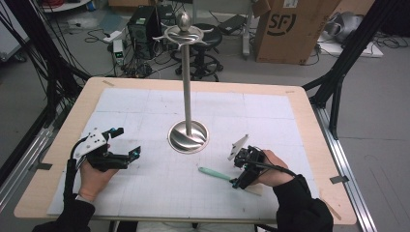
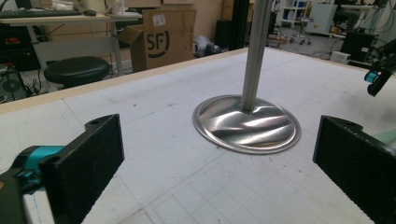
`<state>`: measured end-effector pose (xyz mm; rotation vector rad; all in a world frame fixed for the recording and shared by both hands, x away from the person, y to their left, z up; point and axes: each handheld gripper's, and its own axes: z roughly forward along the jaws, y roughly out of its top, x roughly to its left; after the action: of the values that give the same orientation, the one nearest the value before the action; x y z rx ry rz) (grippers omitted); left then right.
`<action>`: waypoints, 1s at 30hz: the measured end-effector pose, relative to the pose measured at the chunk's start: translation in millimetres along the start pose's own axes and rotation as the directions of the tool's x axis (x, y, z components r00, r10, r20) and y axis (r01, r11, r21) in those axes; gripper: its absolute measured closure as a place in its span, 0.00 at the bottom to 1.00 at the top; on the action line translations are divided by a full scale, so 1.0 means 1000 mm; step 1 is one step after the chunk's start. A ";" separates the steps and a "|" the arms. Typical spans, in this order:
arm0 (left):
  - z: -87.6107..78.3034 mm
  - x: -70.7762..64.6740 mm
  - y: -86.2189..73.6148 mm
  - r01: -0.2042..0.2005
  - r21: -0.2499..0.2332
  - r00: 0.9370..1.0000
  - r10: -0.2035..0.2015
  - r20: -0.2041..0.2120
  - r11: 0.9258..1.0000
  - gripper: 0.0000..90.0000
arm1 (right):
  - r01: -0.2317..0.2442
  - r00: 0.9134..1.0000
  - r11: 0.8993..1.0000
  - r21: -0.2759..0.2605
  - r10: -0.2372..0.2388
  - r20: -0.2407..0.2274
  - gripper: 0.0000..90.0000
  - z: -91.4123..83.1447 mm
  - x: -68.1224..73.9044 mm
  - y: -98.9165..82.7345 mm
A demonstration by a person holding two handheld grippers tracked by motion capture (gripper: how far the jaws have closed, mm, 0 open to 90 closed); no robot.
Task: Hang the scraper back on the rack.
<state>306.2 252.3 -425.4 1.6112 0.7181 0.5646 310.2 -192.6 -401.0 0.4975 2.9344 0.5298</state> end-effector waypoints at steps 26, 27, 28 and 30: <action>-0.002 -0.002 0.001 -0.018 0.007 1.000 0.018 -0.015 1.000 0.03 | 0.069 0.998 0.964 0.256 -0.066 -0.018 0.81 0.013 0.020 0.023; -0.002 -0.002 0.001 -0.020 0.009 1.000 0.020 -0.014 1.000 0.03 | 0.058 0.998 0.964 0.261 -0.055 -0.019 0.81 0.014 0.020 0.024; -0.002 -0.002 0.001 -0.022 0.009 1.000 0.022 -0.015 1.000 0.03 | 0.048 0.999 0.965 0.259 -0.043 -0.027 0.81 0.014 0.018 0.024; -0.002 -0.002 0.001 -0.023 0.008 1.000 0.023 -0.013 1.000 0.03 | 0.024 0.999 0.966 0.257 -0.016 -0.036 0.81 0.014 0.017 0.023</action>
<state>303.5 252.6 -423.7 1.6266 0.7128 0.5903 303.4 -161.6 -406.7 0.4888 3.0530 0.1544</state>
